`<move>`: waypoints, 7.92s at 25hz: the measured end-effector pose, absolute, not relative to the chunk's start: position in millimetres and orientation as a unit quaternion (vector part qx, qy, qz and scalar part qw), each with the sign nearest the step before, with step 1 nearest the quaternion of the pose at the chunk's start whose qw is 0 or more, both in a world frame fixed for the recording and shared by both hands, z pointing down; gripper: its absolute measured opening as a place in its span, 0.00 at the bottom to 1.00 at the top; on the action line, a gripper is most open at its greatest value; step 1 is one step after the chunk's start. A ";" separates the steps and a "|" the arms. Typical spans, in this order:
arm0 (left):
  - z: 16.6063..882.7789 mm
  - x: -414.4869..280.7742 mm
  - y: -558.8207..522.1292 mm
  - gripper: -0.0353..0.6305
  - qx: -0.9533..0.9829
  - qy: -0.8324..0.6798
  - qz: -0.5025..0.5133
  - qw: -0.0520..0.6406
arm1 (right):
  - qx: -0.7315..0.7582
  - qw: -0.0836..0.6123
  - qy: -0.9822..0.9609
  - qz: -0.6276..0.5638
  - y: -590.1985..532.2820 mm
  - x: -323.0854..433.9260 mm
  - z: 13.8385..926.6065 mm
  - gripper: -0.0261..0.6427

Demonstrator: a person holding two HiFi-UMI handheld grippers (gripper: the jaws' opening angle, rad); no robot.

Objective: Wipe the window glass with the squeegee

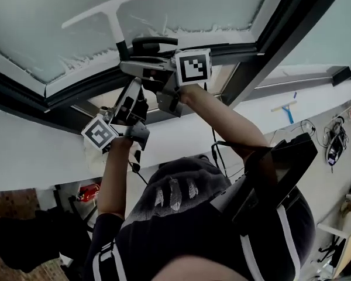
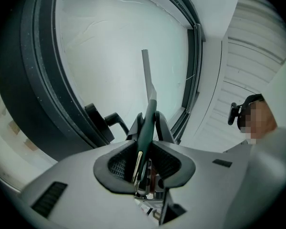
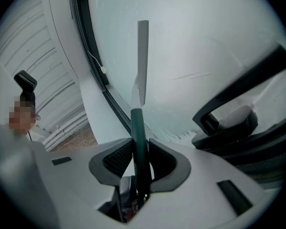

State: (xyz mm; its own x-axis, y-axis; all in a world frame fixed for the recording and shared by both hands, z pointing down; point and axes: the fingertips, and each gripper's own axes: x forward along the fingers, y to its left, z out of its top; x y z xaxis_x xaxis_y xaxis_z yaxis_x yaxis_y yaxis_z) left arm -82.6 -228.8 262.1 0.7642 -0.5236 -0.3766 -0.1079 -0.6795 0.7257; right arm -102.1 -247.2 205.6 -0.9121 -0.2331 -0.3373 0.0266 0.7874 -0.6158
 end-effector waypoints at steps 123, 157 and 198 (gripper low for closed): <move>245.6 159.6 -247.0 0.19 0.911 -0.080 -0.204 0.349 | -0.217 0.307 0.877 -0.300 -268.3 160.4 201.9 0.19; 309.8 133.2 -167.9 0.19 0.895 -0.162 -0.207 0.361 | -0.086 0.249 0.887 -0.379 -200.5 124.6 263.8 0.18; 384.0 304.8 -52.5 0.06 0.988 -0.055 0.078 0.118 | -0.334 0.240 0.862 -0.295 -57.2 393.8 370.2 0.17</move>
